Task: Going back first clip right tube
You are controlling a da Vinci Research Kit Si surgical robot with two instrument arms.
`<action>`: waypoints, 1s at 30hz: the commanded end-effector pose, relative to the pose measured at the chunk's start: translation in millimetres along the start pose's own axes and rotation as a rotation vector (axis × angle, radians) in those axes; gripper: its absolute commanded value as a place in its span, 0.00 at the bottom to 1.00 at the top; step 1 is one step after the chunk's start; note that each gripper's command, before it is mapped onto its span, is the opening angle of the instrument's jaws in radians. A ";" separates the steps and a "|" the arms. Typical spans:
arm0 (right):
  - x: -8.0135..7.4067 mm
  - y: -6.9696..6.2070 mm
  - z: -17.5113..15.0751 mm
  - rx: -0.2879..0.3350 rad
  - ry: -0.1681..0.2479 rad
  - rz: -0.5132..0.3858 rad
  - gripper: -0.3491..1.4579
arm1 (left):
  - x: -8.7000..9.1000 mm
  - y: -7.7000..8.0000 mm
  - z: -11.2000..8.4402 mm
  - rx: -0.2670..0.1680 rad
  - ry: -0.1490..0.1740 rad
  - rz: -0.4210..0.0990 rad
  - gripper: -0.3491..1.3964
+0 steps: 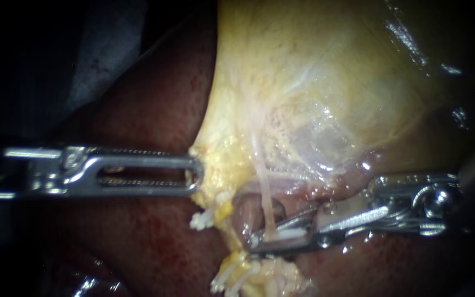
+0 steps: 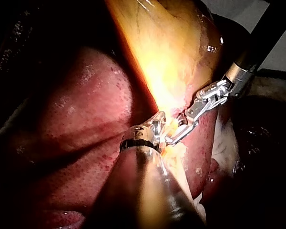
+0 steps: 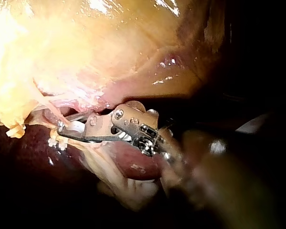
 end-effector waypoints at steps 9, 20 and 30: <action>0.0 0.0 0.0 0.000 0.000 0.000 0.00 | 0.0 0.0 0.0 0.000 0.000 0.000 0.00; 0.1 0.1 0.2 -0.006 0.005 0.007 0.24 | 0.0 0.0 0.0 0.000 0.000 0.000 0.00; 0.4 0.1 0.5 -0.006 0.028 -0.093 0.43 | 0.0 0.0 0.0 0.000 0.000 0.000 0.00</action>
